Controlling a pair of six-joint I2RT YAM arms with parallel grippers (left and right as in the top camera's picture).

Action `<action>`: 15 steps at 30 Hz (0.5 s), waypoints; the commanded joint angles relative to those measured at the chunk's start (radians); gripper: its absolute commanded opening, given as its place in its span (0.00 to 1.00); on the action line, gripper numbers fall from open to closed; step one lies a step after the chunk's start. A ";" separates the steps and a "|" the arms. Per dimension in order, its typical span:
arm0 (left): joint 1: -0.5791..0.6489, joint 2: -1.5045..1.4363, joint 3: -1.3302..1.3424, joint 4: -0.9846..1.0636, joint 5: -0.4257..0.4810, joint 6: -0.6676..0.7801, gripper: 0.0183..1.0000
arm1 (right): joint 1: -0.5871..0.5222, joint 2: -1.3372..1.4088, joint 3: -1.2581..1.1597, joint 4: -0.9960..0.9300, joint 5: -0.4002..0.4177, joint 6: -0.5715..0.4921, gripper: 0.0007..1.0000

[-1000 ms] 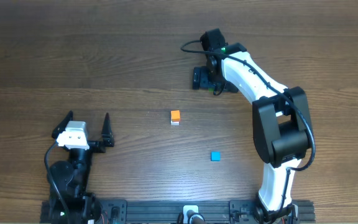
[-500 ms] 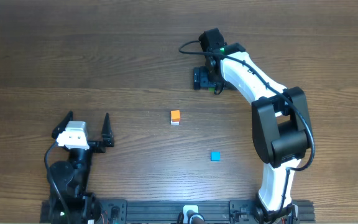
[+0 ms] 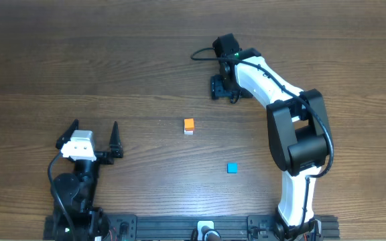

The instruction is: Stack Cubes

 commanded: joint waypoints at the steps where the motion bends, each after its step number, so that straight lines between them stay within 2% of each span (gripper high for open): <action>1: 0.007 -0.008 -0.005 -0.002 0.010 0.011 1.00 | 0.010 0.009 0.015 0.011 0.011 -0.003 0.65; 4: 0.007 -0.008 -0.005 -0.002 0.010 0.011 1.00 | 0.011 0.009 0.015 0.015 0.008 0.000 0.51; 6: 0.007 -0.008 -0.005 -0.002 0.010 0.011 1.00 | 0.011 0.009 0.015 0.017 0.005 0.000 0.34; 7: 0.007 -0.008 -0.005 -0.002 0.010 0.011 1.00 | 0.011 0.009 0.016 0.017 0.005 0.000 0.30; 15: 0.007 -0.008 -0.005 -0.002 0.010 0.011 1.00 | 0.016 0.009 0.015 0.019 0.005 0.004 0.21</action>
